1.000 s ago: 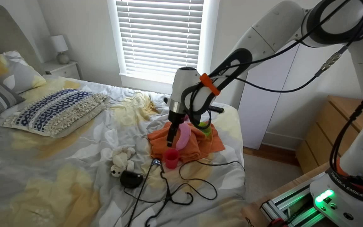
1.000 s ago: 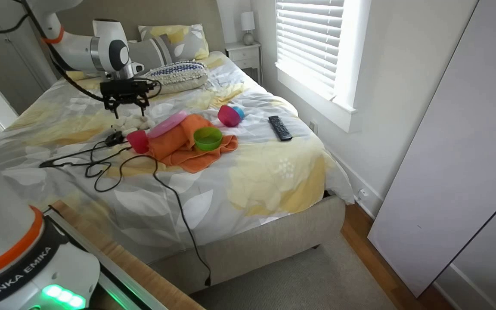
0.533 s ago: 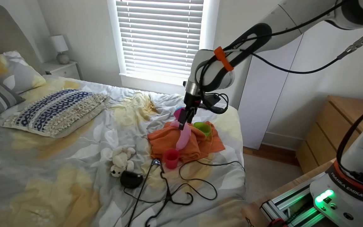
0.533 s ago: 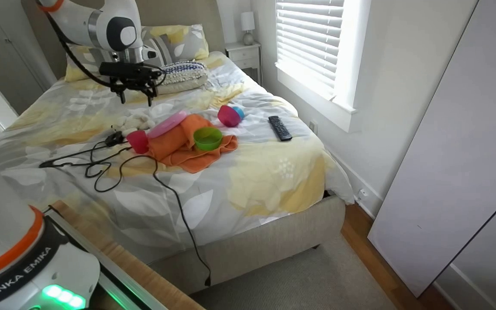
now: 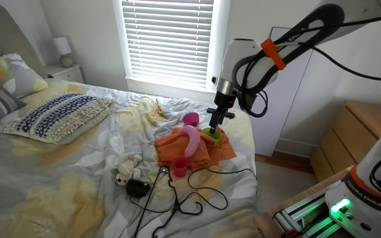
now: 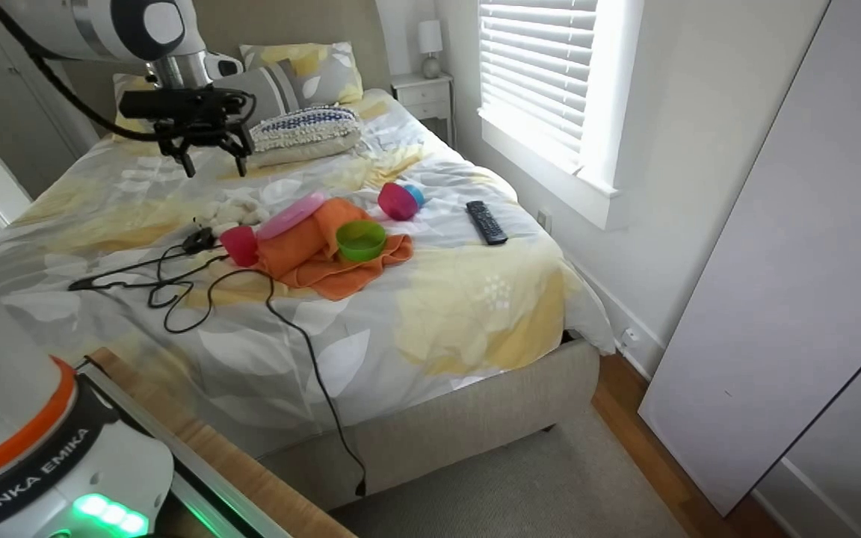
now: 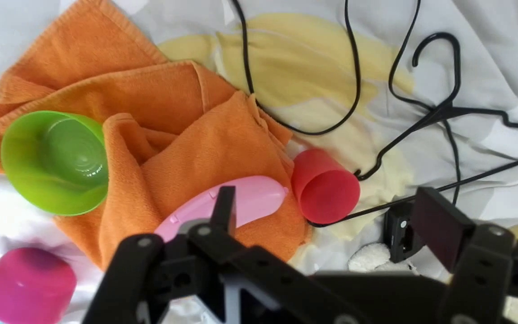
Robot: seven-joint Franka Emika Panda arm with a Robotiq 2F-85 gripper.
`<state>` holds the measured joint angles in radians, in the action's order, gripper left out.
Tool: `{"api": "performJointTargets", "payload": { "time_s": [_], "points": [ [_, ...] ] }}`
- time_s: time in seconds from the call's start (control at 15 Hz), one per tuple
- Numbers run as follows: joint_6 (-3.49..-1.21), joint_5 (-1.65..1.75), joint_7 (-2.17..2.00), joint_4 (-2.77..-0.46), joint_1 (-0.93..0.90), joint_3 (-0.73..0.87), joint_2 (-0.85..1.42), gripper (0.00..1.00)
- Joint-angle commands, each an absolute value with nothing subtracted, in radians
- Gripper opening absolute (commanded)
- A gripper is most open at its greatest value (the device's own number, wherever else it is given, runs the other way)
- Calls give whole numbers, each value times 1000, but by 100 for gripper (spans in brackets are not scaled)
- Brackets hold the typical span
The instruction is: Pick up the pink cup and put it on the left side of the orange blanket on the bed
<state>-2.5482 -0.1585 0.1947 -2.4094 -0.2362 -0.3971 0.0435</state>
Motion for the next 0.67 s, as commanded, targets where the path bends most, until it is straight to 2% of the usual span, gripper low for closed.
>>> {"api": "performJointTargets", "payload": {
  "time_s": [0.0,0.2,0.27,0.6],
  "points": [
    [-2539,-268,227,-2567,-296,-388,-183,100],
    [-2498,-422,419,-2592,-407,-340,-261,100],
    [-2517,-313,285,-2549,-367,-348,-190,100],
    [-2511,-375,371,-2577,-425,-323,-249,100]
  ]
}}
